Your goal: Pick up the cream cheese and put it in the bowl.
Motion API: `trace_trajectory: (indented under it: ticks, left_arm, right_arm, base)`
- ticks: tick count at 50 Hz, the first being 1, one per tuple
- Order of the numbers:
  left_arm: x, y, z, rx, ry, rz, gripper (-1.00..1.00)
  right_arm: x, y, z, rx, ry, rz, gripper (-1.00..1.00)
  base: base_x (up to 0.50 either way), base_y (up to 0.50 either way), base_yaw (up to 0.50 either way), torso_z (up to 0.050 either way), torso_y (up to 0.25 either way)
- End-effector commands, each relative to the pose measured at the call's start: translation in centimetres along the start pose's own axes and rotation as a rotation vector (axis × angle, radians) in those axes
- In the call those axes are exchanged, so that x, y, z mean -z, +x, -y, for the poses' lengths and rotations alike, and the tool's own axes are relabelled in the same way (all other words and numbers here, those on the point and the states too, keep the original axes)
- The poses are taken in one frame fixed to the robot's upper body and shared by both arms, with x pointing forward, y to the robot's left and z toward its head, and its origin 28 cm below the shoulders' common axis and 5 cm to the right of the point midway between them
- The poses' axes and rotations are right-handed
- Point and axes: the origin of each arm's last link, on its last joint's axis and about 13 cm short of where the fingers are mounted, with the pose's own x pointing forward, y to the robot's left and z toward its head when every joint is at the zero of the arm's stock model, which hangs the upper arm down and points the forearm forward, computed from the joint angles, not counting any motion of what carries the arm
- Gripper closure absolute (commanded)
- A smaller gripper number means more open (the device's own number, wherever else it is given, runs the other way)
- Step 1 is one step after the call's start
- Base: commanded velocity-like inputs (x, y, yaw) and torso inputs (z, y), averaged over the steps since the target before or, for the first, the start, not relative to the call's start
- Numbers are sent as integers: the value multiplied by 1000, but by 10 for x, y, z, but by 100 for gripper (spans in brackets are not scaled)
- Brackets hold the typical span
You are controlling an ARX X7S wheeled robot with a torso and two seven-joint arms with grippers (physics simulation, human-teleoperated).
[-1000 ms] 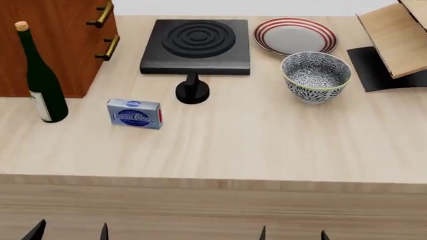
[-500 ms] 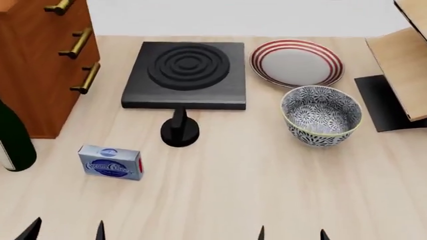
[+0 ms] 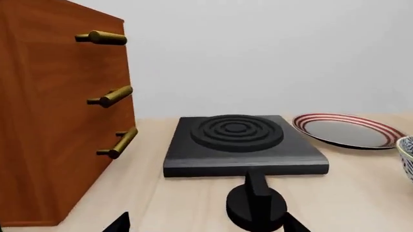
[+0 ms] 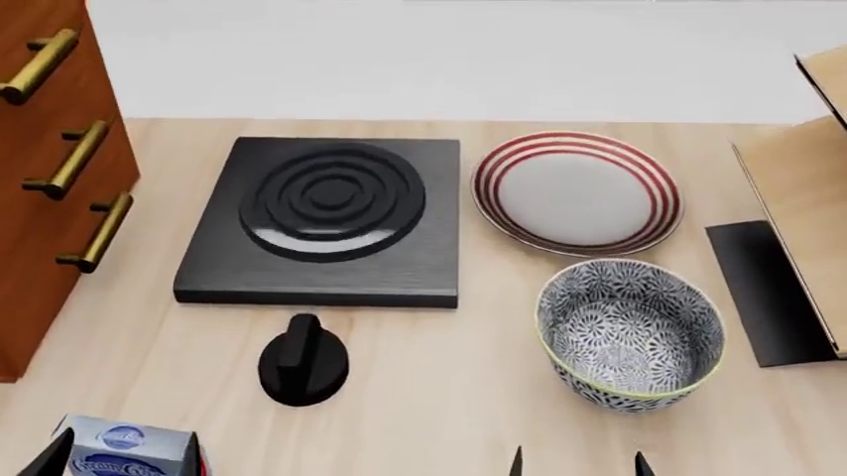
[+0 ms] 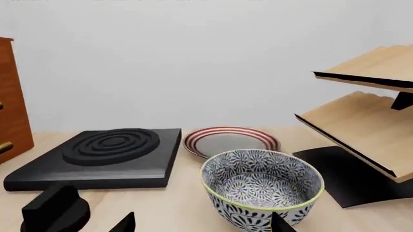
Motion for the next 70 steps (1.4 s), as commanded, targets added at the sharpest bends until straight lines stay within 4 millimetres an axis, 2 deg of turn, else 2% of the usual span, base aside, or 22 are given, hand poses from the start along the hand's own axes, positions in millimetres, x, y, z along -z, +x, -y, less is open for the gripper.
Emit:
trace_trajectory:
  ticks: [1, 14, 24, 32, 43, 66, 70]
  left_arm:
    - [-1, -2, -2, 7, -15, 1, -100]
    - [-6, -5, -3, 6, -17, 16, -100]
    - [-19, -10, -5, 9, -18, 44, -100]
    - [-46, -17, -8, 15, -18, 106, -100]
    - [-54, -23, -10, 20, -15, 143, -100]
    - [-62, -21, -15, 68, -18, 115, -100]
    - [-76, -22, -23, 109, 63, 106, -100]
  right_arm:
    - [-1, -1, 0, 14, 4, 16, -100]
    - [-2, -2, 1, 20, 2, 17, -100]
    - [-10, -6, 1, 18, -25, 77, -100]
    - [-44, -14, 0, 42, -46, 181, -100]
    - [-60, -16, 3, 45, -38, 243, -100]
    - [-59, -15, 7, 30, -23, 239, -100]
    - [-64, -14, 11, -17, 31, 202, -100]
  base:
    - [500, 0, 0, 0, 0]
    - [110, 0, 0, 0, 1]
    - [282, 0, 0, 0, 0]
    - [0, 0, 0, 0, 0]
    - [2, 57, 0, 0, 0]
    - [83, 23, 0, 0, 0]
    - [0, 0, 0, 0, 0]
